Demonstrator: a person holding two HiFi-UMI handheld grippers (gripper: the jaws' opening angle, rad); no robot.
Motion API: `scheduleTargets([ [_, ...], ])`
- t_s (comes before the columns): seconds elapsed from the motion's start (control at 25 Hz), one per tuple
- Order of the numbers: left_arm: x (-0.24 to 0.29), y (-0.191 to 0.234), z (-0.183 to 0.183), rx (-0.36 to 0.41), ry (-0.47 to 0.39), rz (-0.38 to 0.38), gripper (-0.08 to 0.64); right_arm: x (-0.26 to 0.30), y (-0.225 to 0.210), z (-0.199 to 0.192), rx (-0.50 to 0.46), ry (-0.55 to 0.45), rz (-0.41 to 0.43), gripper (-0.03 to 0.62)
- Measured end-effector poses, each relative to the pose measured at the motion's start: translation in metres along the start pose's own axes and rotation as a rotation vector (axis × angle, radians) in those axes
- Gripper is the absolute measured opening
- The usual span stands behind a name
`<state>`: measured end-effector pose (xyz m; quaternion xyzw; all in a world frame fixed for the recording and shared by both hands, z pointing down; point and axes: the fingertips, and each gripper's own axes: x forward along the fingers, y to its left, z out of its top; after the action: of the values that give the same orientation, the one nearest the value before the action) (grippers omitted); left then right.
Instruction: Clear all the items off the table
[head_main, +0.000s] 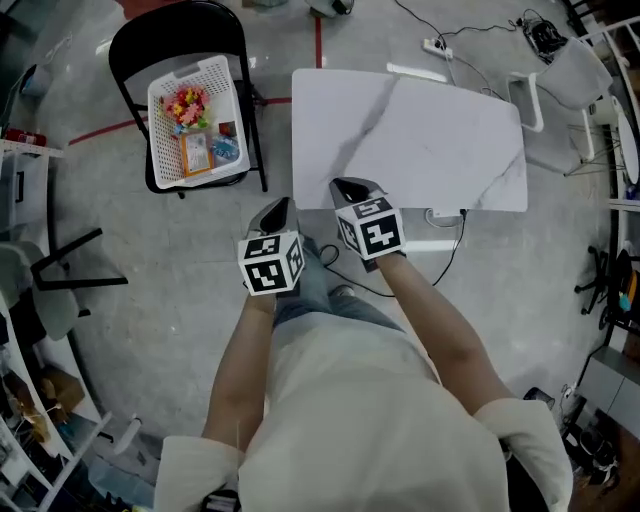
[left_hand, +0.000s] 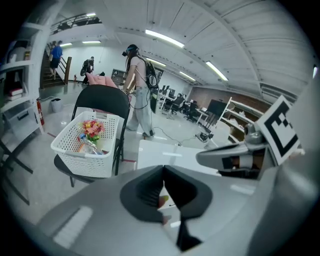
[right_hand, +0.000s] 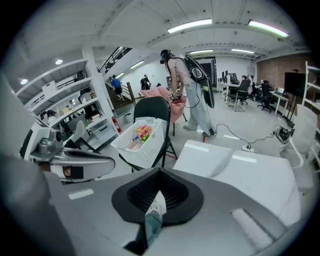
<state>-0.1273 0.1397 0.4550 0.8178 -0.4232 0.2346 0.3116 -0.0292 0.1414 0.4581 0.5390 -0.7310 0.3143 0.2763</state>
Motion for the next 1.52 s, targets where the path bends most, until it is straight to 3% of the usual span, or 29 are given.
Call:
scheduleTargets([
  [0.72,-0.074,-0.139,-0.097,0.187,0.028,-0.142,0.009,-0.157,-0.028,-0.127,0.125,-0.102,-0.157,0.000],
  [1.16,-0.117,-0.193,-0.128,0.266,0.007,-0.199,0.009,-0.231,-0.020,-0.175,0.185,-0.205,-0.181,-0.002],
  [1.52,-0.133,-0.220,-0.143,0.309,-0.006,-0.247,0.009,-0.255,-0.013,-0.197,0.202,-0.265,-0.167,-0.002],
])
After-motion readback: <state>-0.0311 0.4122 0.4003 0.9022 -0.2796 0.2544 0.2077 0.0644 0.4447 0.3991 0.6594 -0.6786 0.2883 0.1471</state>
